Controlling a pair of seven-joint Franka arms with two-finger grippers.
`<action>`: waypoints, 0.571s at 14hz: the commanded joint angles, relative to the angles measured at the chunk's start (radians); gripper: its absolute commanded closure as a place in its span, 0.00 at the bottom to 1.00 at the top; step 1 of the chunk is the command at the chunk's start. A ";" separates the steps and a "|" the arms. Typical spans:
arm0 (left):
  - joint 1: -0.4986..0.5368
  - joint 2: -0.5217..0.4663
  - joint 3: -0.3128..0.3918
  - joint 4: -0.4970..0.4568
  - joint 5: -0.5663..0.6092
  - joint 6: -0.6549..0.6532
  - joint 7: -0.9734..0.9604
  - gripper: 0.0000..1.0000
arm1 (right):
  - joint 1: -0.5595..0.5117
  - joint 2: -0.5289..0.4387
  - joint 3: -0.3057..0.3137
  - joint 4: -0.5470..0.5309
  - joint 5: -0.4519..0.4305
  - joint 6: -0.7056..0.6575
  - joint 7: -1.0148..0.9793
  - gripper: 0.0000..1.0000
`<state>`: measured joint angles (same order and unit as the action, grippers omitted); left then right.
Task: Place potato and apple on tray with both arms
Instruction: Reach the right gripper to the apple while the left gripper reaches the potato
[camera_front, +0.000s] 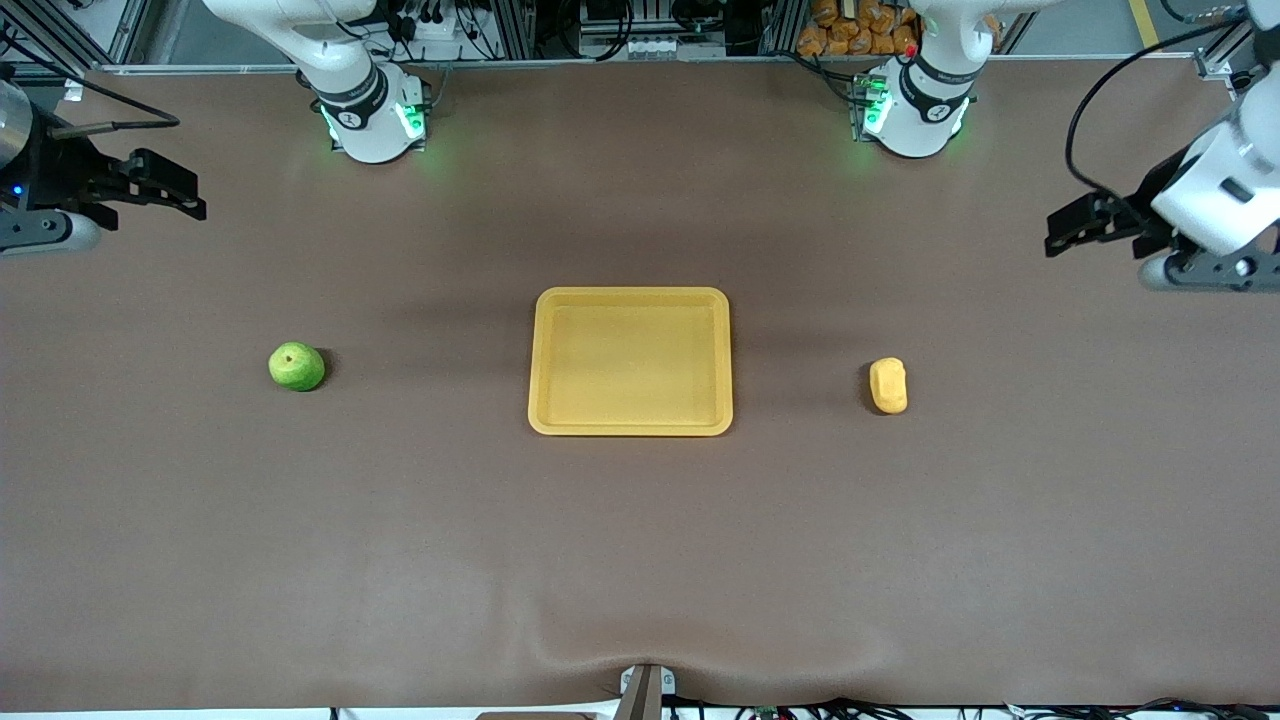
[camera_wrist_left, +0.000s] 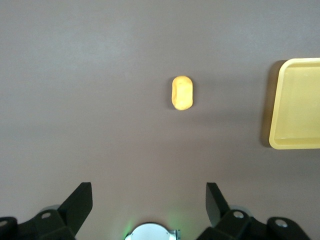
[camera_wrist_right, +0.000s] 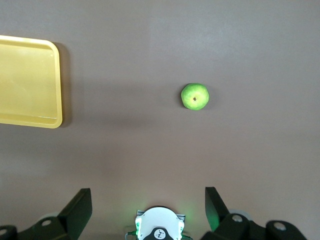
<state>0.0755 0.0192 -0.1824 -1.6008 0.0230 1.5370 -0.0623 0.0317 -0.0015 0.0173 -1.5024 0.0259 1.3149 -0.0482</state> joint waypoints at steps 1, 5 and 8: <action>0.001 0.033 -0.008 -0.043 0.008 0.061 -0.005 0.00 | -0.012 0.055 0.012 0.027 -0.014 -0.005 0.008 0.00; 0.001 0.044 -0.020 -0.169 0.006 0.208 -0.031 0.00 | -0.023 0.100 0.003 0.027 -0.020 -0.002 0.004 0.00; 0.001 0.044 -0.048 -0.292 0.006 0.374 -0.039 0.00 | -0.024 0.170 -0.002 0.025 -0.020 -0.006 0.004 0.00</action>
<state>0.0749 0.0873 -0.2064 -1.8061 0.0230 1.8199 -0.0817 0.0225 0.1170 0.0081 -1.5028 0.0187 1.3227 -0.0482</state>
